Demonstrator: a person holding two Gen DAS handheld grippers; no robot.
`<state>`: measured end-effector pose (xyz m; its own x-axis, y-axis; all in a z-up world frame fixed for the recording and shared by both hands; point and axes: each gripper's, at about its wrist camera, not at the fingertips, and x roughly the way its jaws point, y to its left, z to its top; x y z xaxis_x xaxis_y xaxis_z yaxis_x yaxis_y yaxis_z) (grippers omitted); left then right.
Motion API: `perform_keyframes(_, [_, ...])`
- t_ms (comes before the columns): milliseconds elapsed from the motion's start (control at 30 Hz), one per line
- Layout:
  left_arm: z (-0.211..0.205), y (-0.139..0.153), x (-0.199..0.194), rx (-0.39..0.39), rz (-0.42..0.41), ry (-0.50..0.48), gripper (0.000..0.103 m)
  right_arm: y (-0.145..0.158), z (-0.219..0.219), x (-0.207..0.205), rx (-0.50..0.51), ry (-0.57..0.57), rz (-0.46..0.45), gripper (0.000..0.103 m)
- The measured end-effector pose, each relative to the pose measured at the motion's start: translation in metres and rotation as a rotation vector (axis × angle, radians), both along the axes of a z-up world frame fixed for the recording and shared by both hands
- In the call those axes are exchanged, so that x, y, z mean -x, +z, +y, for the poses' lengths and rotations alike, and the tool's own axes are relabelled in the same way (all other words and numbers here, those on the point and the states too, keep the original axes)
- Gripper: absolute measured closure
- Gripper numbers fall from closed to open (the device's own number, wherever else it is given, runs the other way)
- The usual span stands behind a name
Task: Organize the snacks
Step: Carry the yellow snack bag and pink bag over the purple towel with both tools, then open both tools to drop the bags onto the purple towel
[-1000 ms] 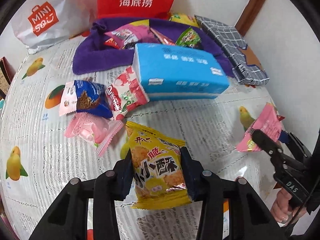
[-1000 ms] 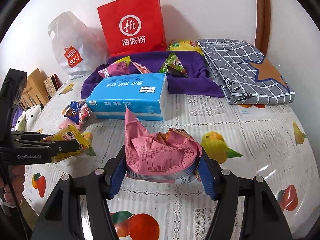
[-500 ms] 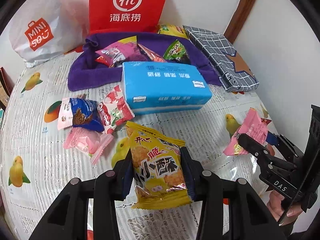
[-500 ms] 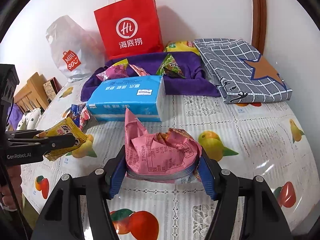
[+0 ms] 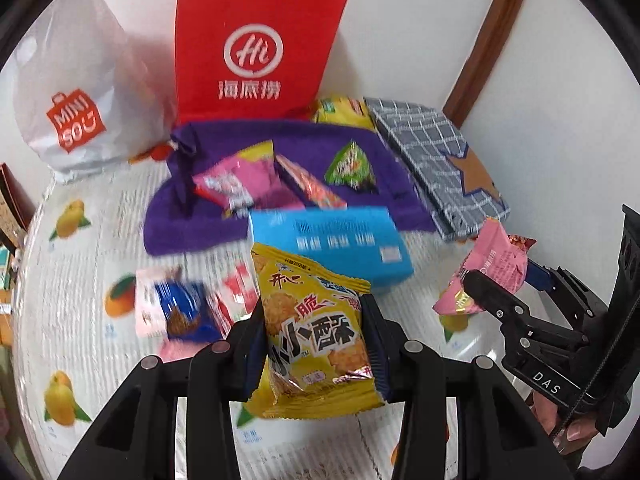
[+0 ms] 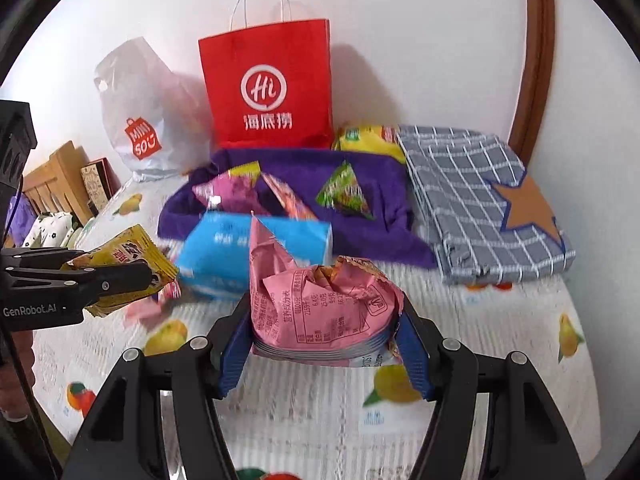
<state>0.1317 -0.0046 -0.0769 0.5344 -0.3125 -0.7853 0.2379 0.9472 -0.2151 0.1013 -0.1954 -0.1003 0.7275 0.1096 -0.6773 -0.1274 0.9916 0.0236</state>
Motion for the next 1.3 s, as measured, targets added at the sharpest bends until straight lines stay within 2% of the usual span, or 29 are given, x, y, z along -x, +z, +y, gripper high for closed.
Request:
perform_keyframes(300, [0.020,0.036,-0.037,0.019,-0.052,0.047,0.062,0.041,0.011,-0.048,0.035,-0.033,-0.047,0.038])
perform_keyframes(600, [0.032,0.046,-0.081,0.011,-0.069,0.078,0.062,0.062,0.018,-0.101,0.020,-0.017,-0.070,0.038])
perform_keyframes(1000, [0.034,0.031,-0.145,0.008,-0.043,0.097,0.062,0.056,0.017,-0.172,0.000,-0.014,-0.069,0.038])
perform_keyframes(1200, [0.033,0.033,-0.173,0.045,-0.049,0.101,0.062,0.050,0.022,-0.201,-0.013,-0.004,-0.063,0.038])
perform_keyframes(1300, [0.032,0.023,-0.184,0.054,-0.039,0.104,0.062,0.044,0.024,-0.210,-0.016,0.011,-0.055,0.038])
